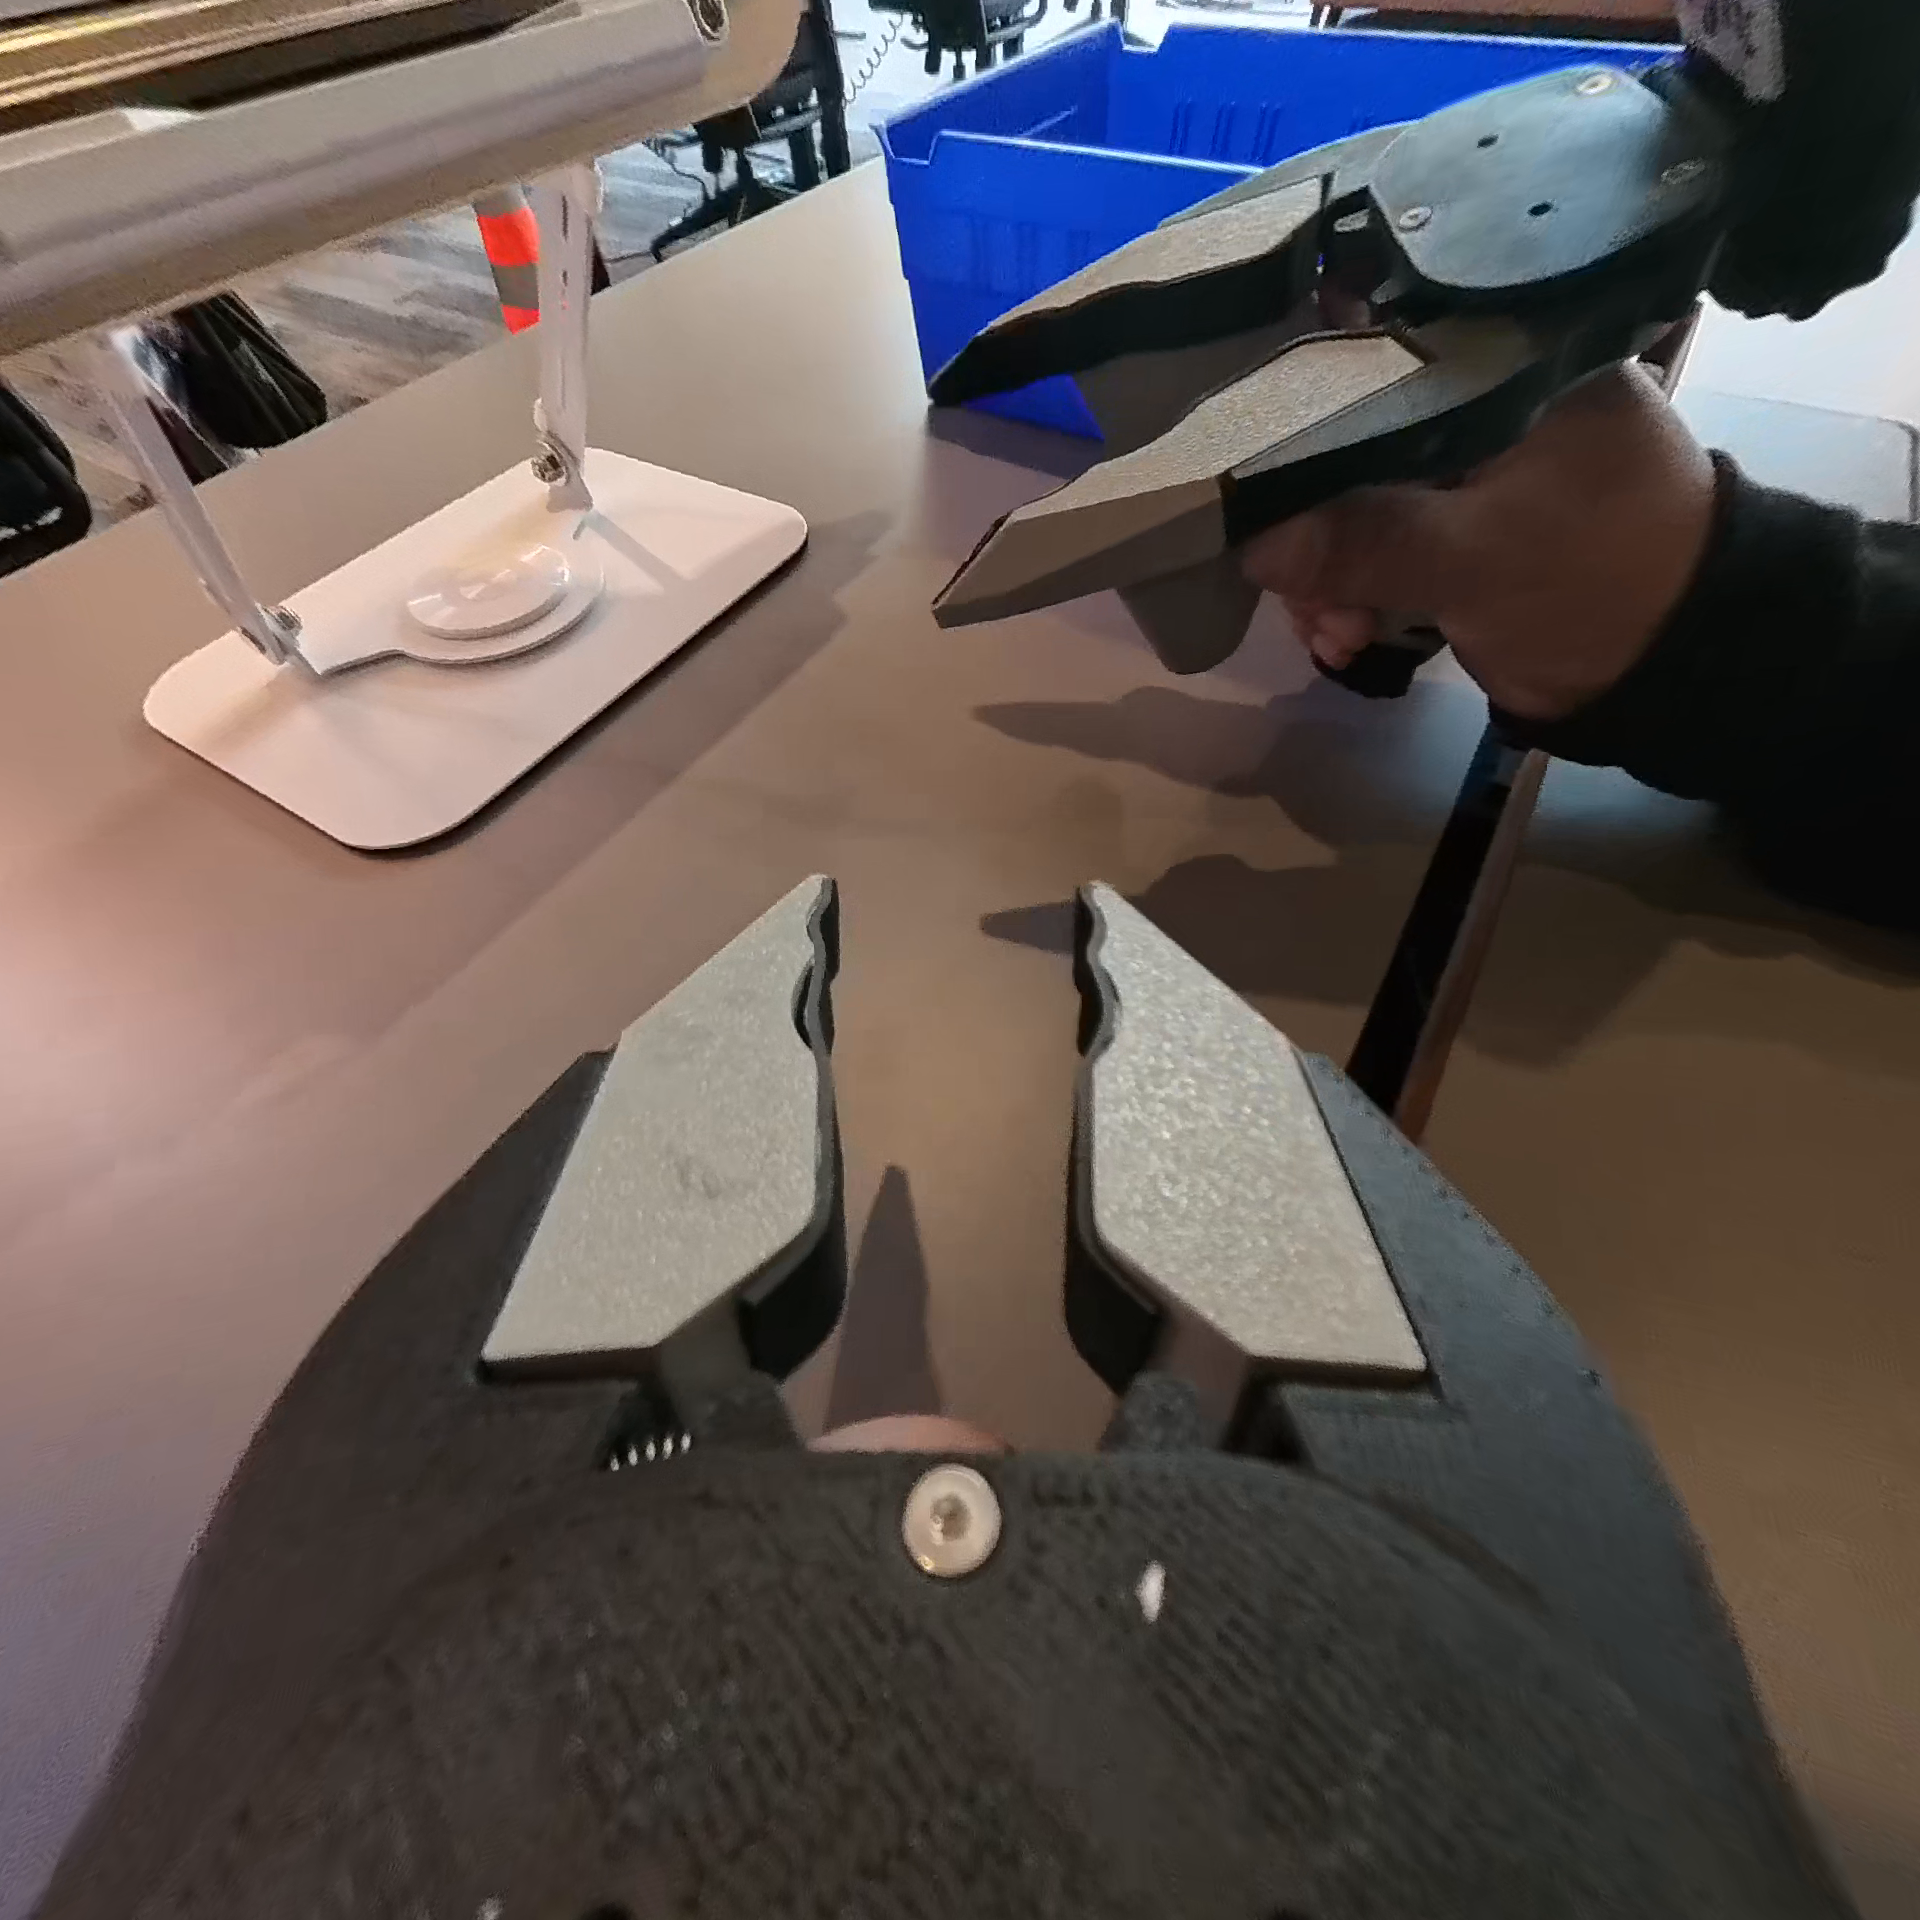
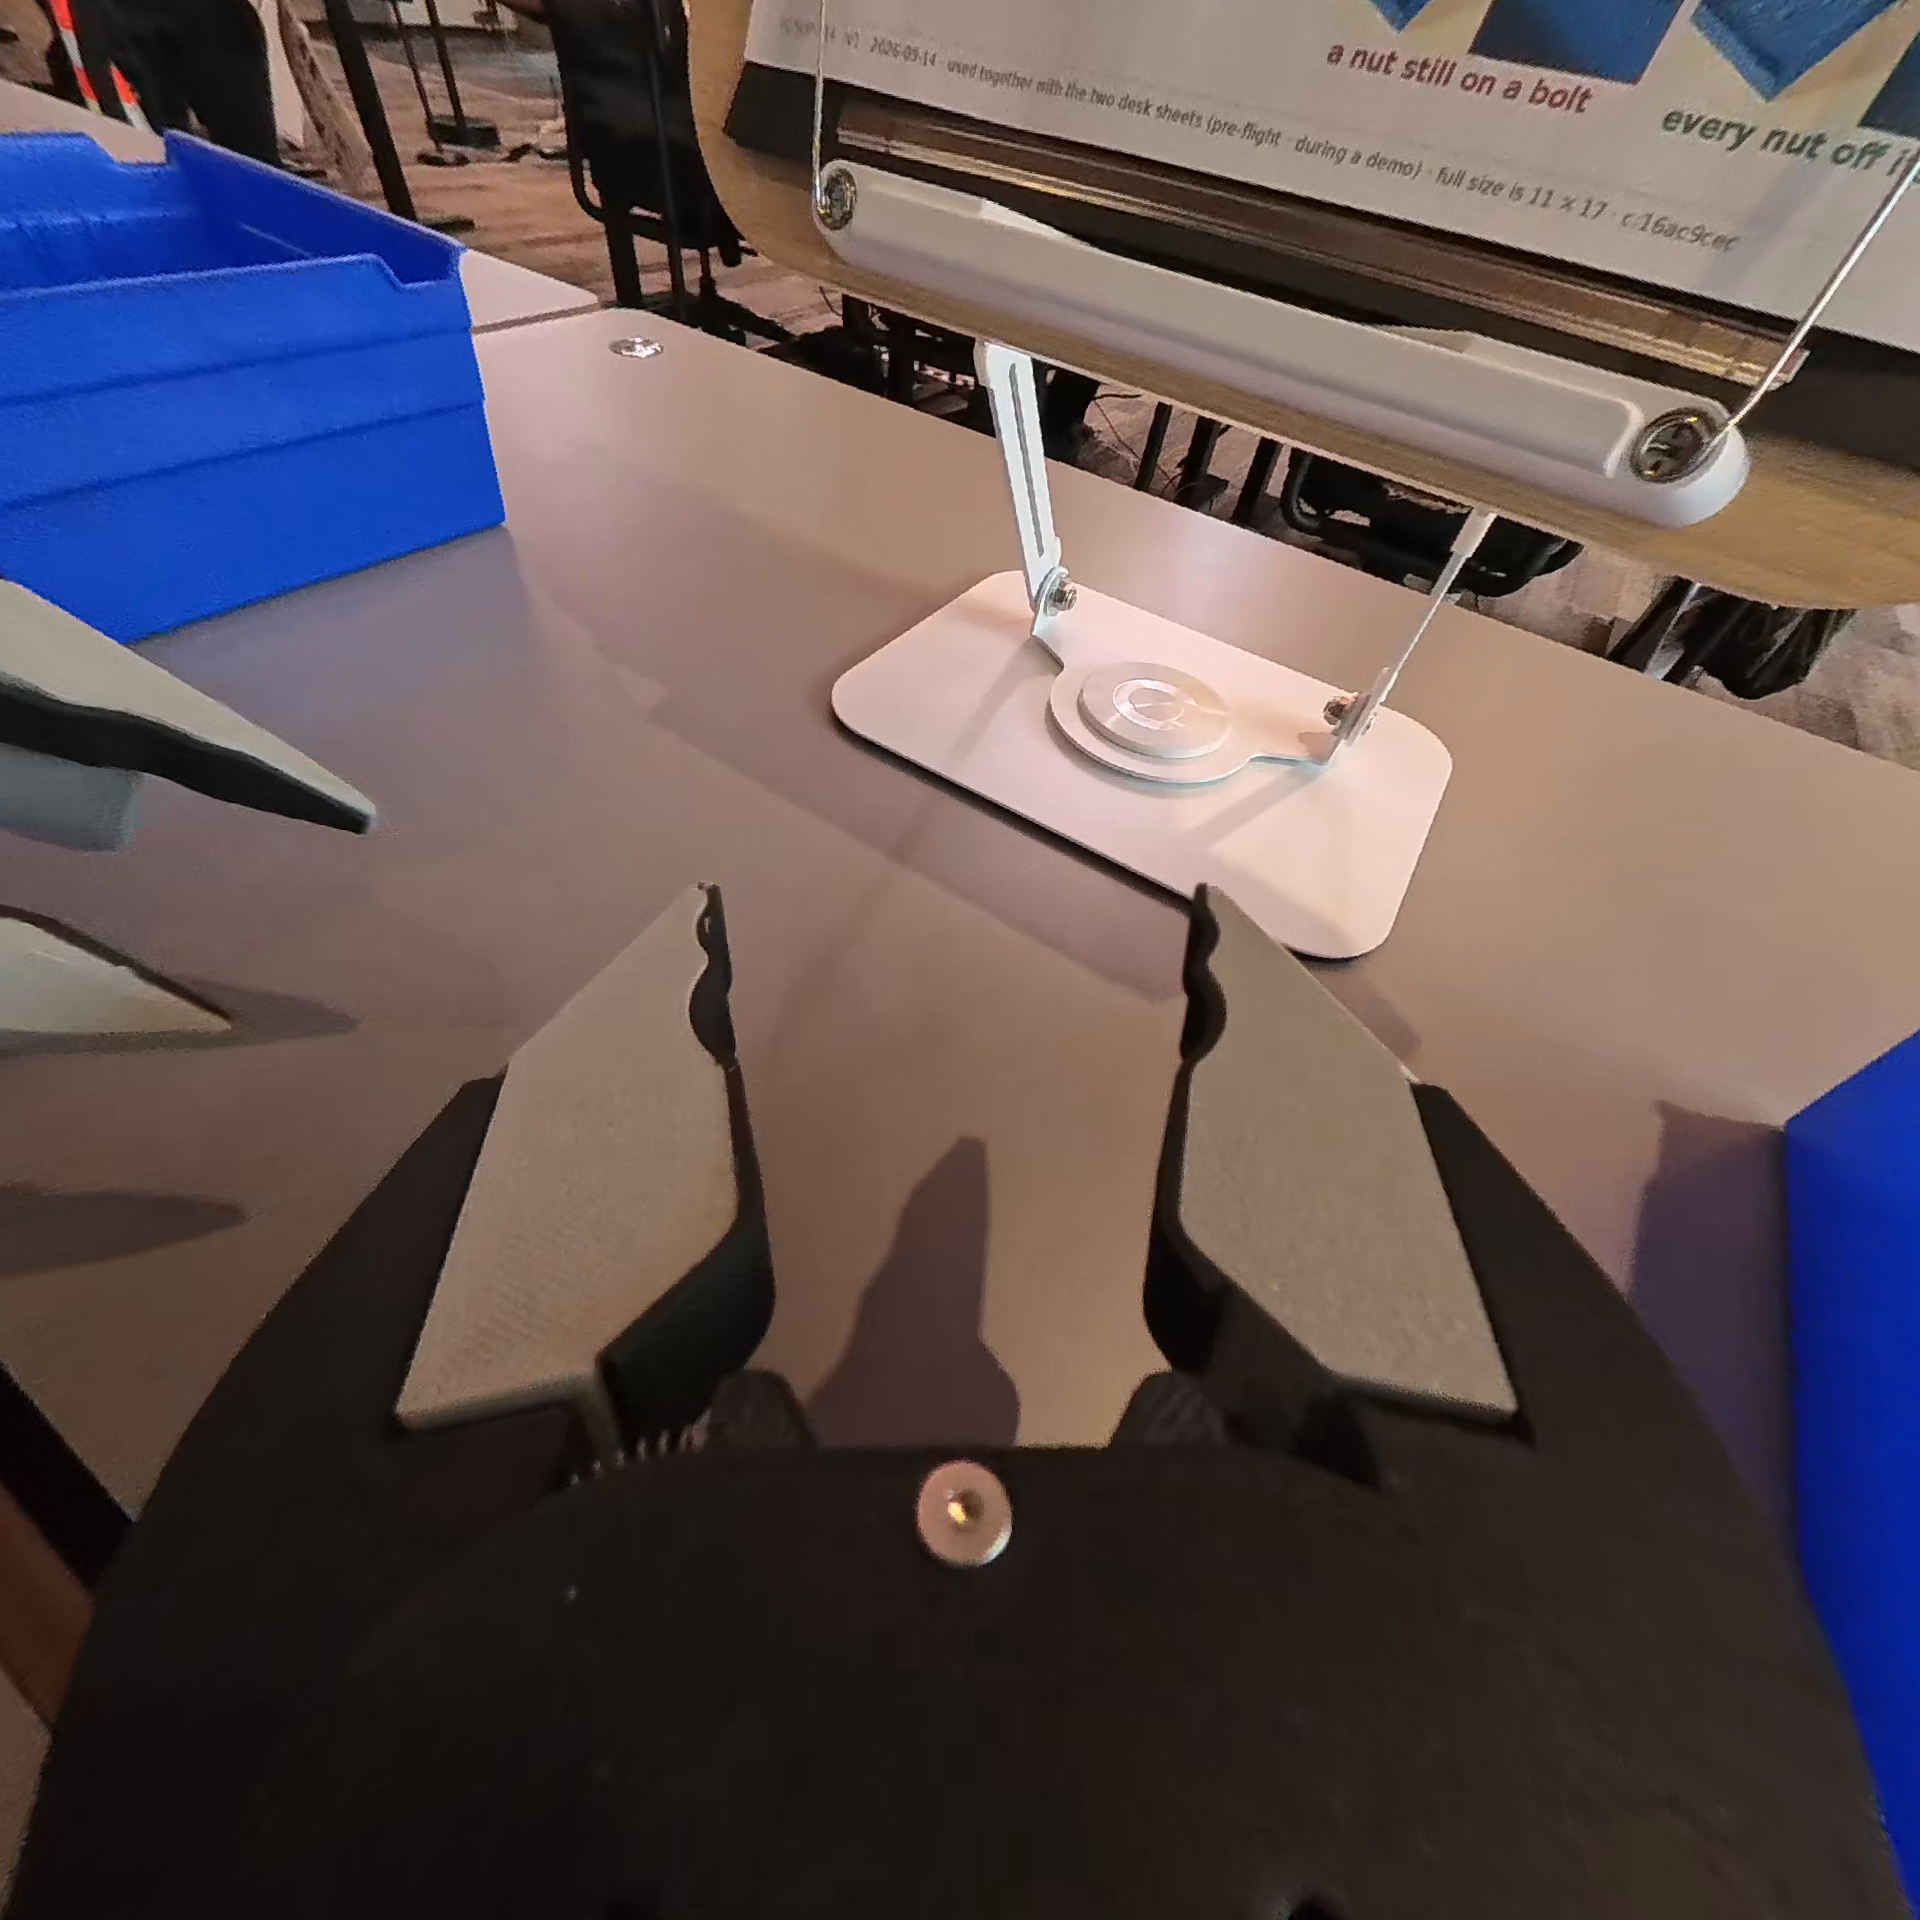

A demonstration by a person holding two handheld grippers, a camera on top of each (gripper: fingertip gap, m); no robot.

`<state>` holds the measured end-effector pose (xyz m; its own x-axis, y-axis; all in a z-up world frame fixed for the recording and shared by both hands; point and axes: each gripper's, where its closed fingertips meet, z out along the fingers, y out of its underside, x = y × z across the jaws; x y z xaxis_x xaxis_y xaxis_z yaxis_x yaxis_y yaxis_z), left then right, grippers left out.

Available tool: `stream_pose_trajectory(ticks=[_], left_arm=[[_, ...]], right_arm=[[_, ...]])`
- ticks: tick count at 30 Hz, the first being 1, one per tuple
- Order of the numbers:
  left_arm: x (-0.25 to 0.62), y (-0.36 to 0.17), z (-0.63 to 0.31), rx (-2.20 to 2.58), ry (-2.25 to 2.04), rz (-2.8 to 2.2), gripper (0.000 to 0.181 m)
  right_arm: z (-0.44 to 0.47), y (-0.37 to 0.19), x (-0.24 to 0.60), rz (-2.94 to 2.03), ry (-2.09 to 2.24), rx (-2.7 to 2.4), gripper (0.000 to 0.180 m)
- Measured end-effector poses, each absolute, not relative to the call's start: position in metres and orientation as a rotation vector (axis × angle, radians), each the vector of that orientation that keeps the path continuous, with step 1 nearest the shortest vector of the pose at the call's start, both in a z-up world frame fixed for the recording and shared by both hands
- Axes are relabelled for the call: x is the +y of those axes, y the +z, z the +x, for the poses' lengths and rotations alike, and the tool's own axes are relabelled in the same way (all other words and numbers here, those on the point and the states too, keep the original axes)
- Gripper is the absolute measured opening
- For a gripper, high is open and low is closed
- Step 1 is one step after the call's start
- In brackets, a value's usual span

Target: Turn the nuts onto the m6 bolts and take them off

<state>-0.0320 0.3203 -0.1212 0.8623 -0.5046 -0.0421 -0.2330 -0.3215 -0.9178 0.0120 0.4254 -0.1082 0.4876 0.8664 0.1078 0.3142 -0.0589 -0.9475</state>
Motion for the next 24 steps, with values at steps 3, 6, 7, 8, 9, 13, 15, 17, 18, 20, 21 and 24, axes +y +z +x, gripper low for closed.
stream_pose_trajectory(ticks=[3, 6, 7, 8, 9, 13, 15, 17, 18, 20, 21, 24], left_arm=[[0.311, -0.108, -0.038, 0.516, -0.302, -1.912, 0.042], [0.291, -0.079, -0.049, 0.491, -0.276, -1.86, 0.039], [0.283, -0.069, -0.054, 0.482, -0.273, -1.85, 0.041], [0.274, -0.06, -0.06, 0.473, -0.269, -1.846, 0.041], [0.264, -0.051, -0.068, 0.467, -0.264, -1.844, 0.042], [0.231, -0.014, -0.12, 0.402, -0.173, -1.839, 0.042], [0.218, 0.004, -0.155, 0.36, -0.095, -1.837, 0.041], [0.212, 0.012, -0.197, 0.308, 0.02, -1.861, 0.038], [0.21, 0.013, -0.217, 0.273, 0.061, -1.878, 0.038], [0.209, 0.005, -0.247, 0.231, 0.069, -1.929, 0.038], [0.21, -0.001, -0.261, 0.202, 0.071, -1.95, 0.038], [0.216, -0.027, -0.289, 0.159, 0.061, -2.022, 0.038]], right_arm=[[0.012, -0.11, 0.426, -1.631, 0.616, -1.037, 0.086], [0.01, -0.112, 0.424, -1.639, 0.619, -1.046, 0.086], [0.009, -0.113, 0.424, -1.64, 0.62, -1.051, 0.086], [0.009, -0.113, 0.423, -1.641, 0.623, -1.056, 0.086], [0.008, -0.114, 0.422, -1.642, 0.63, -1.059, 0.086], [0.006, -0.115, 0.42, -1.643, 0.654, -1.067, 0.084], [0.005, -0.115, 0.419, -1.641, 0.653, -1.072, 0.083], [0.003, -0.116, 0.417, -1.642, 0.656, -1.079, 0.083], [0.003, -0.116, 0.417, -1.644, 0.657, -1.085, 0.083], [0.001, -0.118, 0.415, -1.647, 0.653, -1.098, 0.083], [0.001, -0.119, 0.415, -1.647, 0.649, -1.104, 0.083], [0.0, -0.12, 0.412, -1.64, 0.643, -1.115, 0.082]])
